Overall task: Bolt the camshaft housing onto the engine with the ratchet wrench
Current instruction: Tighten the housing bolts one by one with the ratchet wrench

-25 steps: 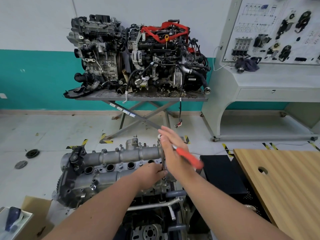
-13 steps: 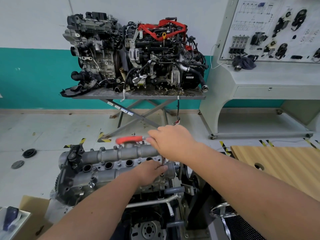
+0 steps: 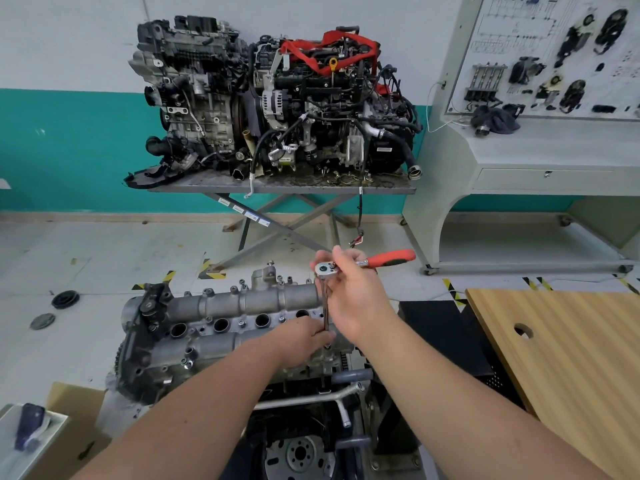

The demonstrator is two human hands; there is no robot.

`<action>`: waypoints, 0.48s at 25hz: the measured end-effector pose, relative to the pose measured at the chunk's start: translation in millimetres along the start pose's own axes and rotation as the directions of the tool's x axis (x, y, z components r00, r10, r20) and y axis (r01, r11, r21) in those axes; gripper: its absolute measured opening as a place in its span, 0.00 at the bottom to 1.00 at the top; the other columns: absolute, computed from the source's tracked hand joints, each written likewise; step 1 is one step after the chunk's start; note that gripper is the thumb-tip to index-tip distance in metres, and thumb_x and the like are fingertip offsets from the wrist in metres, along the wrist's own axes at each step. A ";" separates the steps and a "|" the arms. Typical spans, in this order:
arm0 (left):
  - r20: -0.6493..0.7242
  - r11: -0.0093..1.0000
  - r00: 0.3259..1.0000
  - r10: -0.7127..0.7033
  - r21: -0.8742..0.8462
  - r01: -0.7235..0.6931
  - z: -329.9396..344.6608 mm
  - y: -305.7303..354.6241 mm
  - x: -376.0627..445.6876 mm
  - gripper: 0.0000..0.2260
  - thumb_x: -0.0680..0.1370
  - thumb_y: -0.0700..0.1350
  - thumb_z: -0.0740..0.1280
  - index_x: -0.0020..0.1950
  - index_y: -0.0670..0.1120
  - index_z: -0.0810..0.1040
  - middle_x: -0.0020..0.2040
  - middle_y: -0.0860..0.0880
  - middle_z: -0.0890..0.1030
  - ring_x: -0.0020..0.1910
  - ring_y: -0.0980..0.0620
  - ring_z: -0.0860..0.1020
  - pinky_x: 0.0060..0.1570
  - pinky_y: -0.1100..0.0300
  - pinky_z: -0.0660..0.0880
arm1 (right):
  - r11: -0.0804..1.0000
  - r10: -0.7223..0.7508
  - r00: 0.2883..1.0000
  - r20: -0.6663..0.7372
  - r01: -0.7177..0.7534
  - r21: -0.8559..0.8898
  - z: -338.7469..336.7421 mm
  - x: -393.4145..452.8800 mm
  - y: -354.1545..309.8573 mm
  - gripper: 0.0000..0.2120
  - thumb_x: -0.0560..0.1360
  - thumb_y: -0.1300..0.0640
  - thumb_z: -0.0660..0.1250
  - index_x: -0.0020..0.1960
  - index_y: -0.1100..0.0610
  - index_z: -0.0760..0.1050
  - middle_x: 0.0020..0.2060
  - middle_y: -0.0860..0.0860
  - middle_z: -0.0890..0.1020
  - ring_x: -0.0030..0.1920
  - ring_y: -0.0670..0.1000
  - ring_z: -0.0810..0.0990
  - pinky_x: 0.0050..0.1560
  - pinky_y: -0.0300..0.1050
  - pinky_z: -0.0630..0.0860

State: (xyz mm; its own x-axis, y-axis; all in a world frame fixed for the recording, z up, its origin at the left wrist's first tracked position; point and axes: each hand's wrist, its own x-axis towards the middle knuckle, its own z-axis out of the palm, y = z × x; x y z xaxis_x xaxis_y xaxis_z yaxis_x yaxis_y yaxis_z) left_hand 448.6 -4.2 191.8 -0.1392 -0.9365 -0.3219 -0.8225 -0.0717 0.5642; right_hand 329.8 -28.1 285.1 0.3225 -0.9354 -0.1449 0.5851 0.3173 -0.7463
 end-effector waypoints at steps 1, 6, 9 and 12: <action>0.000 1.000 1.000 -0.005 0.004 0.005 -0.1 1.0 0.4 0.19 0.84 0.57 0.57 0.52 0.42 0.77 0.46 0.45 0.79 0.43 0.49 0.77 0.46 0.54 0.73 | 0.990 -0.067 0.997 0.025 0.069 -0.122 -4.8 -1.3 4.5 0.07 0.83 0.58 0.62 0.48 0.53 0.77 0.47 0.52 0.85 0.51 0.54 0.80 0.61 0.53 0.74; -0.001 0.999 1.000 -0.011 0.031 0.011 -1.1 3.0 1.1 0.15 0.84 0.51 0.57 0.53 0.43 0.78 0.45 0.47 0.79 0.40 0.51 0.75 0.49 0.51 0.76 | 0.298 -0.465 0.752 0.467 0.630 -0.717 -32.7 -3.4 13.3 0.14 0.80 0.56 0.67 0.62 0.41 0.80 0.67 0.39 0.77 0.66 0.41 0.74 0.66 0.36 0.69; -0.051 0.995 0.999 0.007 -0.100 -0.012 0.0 3.4 -0.9 0.09 0.84 0.45 0.58 0.57 0.46 0.77 0.47 0.54 0.74 0.44 0.56 0.74 0.54 0.59 0.77 | -0.350 -0.377 0.441 0.814 0.746 -0.566 -37.7 5.1 9.6 0.15 0.71 0.71 0.71 0.55 0.61 0.83 0.61 0.57 0.81 0.58 0.60 0.79 0.55 0.53 0.78; -0.035 0.999 0.998 0.050 -0.020 -0.050 -2.0 4.6 -2.6 0.14 0.84 0.54 0.58 0.43 0.50 0.74 0.38 0.50 0.77 0.36 0.53 0.75 0.38 0.63 0.73 | -0.588 -0.162 0.489 0.857 0.649 -0.482 -27.9 6.0 -11.5 0.14 0.75 0.60 0.64 0.60 0.59 0.79 0.50 0.56 0.79 0.48 0.59 0.77 0.49 0.56 0.75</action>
State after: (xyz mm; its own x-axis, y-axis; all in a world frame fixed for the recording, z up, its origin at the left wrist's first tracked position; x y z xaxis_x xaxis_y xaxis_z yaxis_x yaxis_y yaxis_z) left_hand 446.3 -2.9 196.8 -0.1604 -0.9504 -0.2665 -0.8030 -0.0314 0.5952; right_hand 304.3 -41.7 274.7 0.7006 -0.3755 0.6068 -0.4934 -0.8692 0.0318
